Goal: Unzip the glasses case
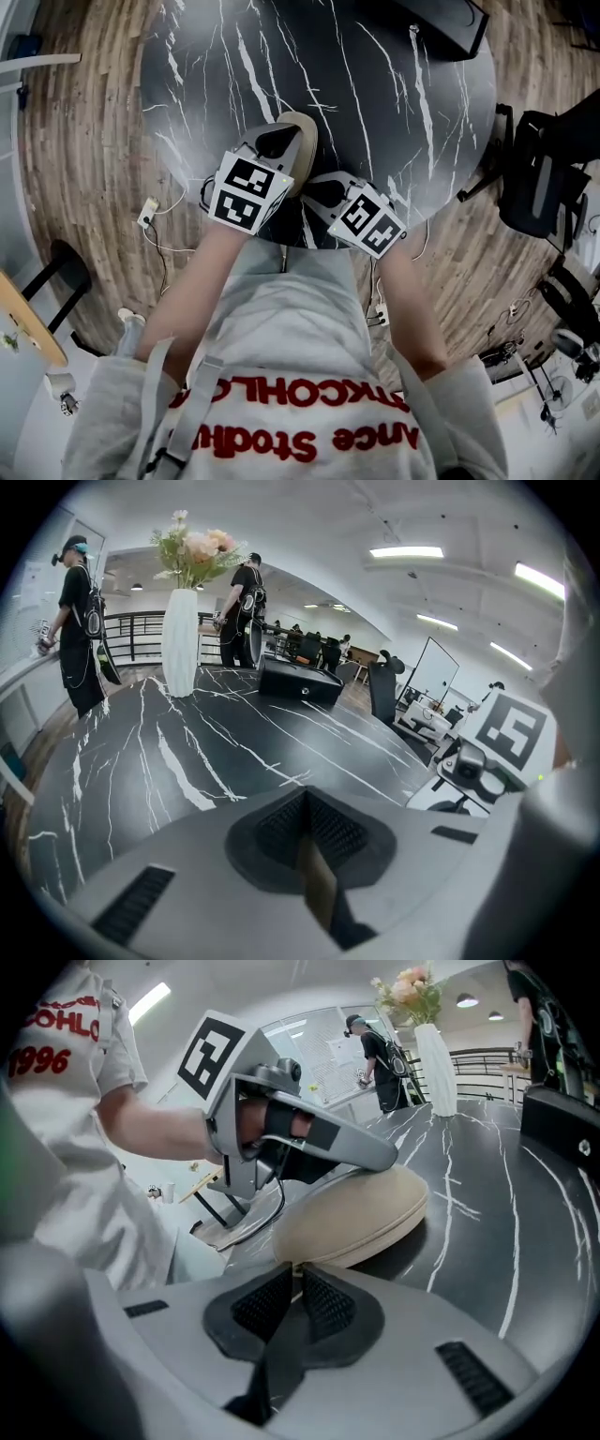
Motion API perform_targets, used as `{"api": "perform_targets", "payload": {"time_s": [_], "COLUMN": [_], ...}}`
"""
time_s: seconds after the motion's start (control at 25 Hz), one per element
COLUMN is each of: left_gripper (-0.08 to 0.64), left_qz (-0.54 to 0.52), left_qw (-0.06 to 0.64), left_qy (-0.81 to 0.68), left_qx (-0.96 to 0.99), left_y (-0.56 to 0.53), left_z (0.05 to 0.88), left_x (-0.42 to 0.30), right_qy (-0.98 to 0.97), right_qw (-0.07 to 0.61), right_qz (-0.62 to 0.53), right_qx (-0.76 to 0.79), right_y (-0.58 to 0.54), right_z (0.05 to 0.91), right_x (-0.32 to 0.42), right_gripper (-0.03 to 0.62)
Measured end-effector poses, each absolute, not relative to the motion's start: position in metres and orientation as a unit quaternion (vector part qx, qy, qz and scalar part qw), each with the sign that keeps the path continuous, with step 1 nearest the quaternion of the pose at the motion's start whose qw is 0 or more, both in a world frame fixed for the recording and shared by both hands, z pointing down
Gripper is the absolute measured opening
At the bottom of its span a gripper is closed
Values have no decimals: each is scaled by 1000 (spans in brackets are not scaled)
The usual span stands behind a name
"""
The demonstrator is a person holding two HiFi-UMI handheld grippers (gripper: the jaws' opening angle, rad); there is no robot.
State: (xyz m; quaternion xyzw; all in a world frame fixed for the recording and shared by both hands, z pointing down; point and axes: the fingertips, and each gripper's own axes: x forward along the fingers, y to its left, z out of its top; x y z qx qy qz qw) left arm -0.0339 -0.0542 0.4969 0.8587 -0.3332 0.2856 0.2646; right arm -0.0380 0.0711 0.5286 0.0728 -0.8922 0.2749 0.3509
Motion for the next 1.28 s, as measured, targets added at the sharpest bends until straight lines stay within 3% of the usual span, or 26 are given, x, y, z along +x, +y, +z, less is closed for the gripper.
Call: {"api": "perform_targets", "payload": {"time_s": [0.48, 0.72, 1.28], "left_gripper": [6, 6, 6], "left_qz": [282, 283, 128], "left_qw": [263, 212, 77], "left_qy": [-318, -317, -425], "left_qx": [866, 880, 893], "left_y": [-52, -54, -103], "left_z": [497, 486, 289], "left_x": [-33, -43, -90], "right_qy": [-891, -885, -880], "right_qw": [316, 278, 126], "right_qz": [318, 332, 60], "right_qx": [71, 168, 455], "right_y": [117, 79, -52], "right_z": [530, 510, 278], "right_x": [-96, -53, 46], "right_gripper": [48, 46, 17]}}
